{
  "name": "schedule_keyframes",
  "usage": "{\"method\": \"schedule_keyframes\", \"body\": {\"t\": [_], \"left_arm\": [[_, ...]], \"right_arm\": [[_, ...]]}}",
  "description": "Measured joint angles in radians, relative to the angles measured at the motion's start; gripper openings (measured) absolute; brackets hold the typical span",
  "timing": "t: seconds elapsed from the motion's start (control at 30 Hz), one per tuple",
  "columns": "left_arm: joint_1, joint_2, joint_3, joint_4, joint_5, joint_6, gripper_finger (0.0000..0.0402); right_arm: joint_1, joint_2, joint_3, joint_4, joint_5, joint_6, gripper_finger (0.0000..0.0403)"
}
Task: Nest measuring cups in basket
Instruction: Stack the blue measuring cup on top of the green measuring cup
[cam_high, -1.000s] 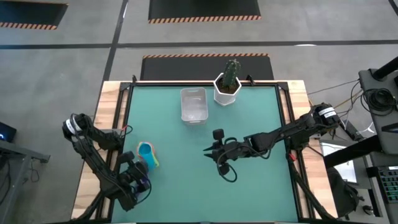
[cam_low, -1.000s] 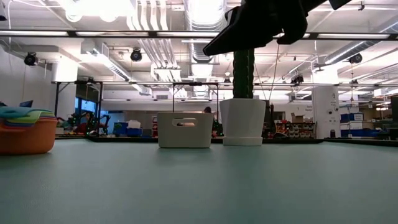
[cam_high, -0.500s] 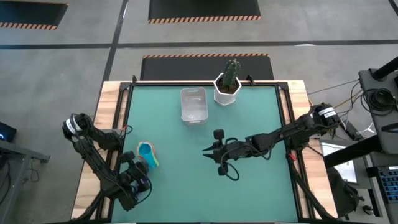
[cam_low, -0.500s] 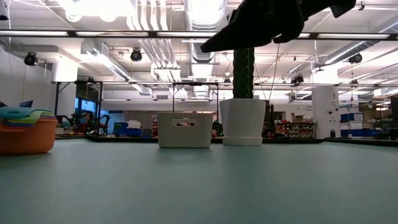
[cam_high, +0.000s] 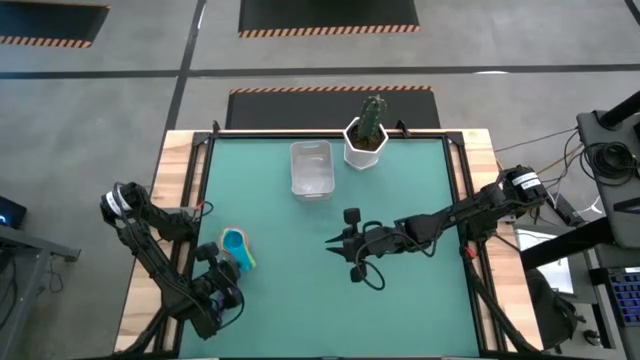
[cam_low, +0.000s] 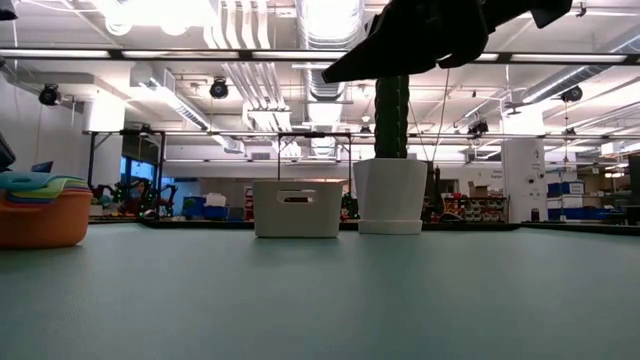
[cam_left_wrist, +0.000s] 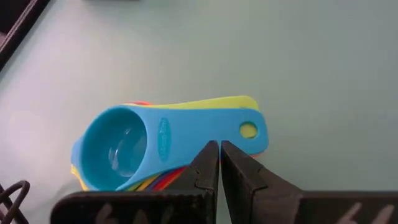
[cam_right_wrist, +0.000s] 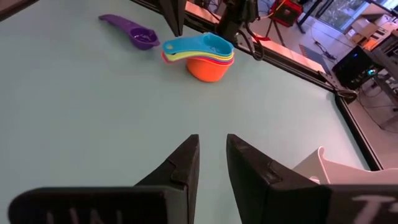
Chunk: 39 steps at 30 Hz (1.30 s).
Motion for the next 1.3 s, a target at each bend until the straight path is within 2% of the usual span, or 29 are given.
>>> {"method": "schedule_keyframes", "body": {"t": [0.1, 0.27, 0.7, 0.93, 1.03, 1.17, 1.3], "left_arm": [[0.000, 0.000, 0.002, -0.001, 0.025, 0.000, 0.0000], [0.000, -0.001, 0.031, -0.007, 0.126, 0.002, 0.0000], [0.004, 0.000, -0.003, 0.001, 0.069, 0.003, 0.0000], [0.005, 0.000, -0.004, 0.002, 0.001, 0.020, 0.0000], [0.005, 0.000, -0.003, 0.002, 0.007, 0.021, 0.0000], [0.005, 0.000, 0.034, -0.015, 0.083, 0.021, 0.0000], [0.004, 0.000, 0.064, -0.036, 0.081, 0.021, 0.0000]], "right_arm": [[0.000, 0.000, 0.000, 0.000, 0.000, 0.000, 0.0068], [0.000, 0.000, 0.000, 0.000, 0.000, 0.000, 0.0068], [0.000, 0.000, 0.000, -0.007, 0.001, 0.000, 0.0068], [0.000, 0.000, 0.000, -0.008, 0.003, -0.001, 0.0068], [0.000, 0.000, 0.000, -0.008, 0.003, 0.000, 0.0068], [0.000, 0.000, 0.000, -0.008, 0.003, -0.001, 0.0068], [0.000, 0.000, -0.001, -0.009, 0.003, -0.001, 0.0068]]}}
